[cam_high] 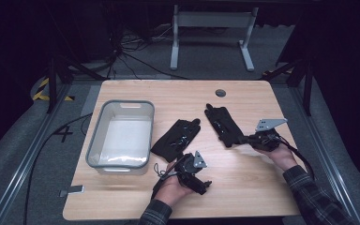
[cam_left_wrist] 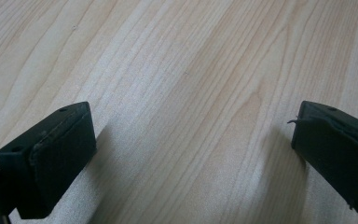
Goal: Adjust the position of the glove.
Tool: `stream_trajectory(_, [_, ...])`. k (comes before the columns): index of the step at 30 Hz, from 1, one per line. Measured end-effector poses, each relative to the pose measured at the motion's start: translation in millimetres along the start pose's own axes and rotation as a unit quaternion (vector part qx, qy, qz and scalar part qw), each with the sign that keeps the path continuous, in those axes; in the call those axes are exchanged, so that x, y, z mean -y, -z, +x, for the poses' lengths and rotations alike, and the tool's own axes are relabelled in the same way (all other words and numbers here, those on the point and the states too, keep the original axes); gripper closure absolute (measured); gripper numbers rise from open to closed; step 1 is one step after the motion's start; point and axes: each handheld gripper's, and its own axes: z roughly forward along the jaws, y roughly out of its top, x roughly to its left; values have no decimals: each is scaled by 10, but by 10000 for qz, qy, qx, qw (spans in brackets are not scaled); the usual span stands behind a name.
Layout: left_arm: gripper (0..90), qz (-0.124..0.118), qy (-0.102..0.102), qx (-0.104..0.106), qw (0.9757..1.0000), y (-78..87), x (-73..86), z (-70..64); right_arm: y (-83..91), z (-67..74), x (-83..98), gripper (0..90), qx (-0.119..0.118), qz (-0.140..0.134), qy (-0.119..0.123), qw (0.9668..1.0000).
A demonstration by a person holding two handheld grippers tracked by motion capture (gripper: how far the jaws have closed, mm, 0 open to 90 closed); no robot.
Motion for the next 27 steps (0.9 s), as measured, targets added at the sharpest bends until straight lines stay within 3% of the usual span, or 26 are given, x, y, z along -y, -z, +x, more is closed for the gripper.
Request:
stream_trajectory(12, [0,1,-1,-1,10000,0,0,0,-208,-157,21,896,134,250,-67,9996])
stream_trajectory(27, [0,2,0,-1,10000,0,0,0,-217,-111,88,898,8,458,-65,9989])
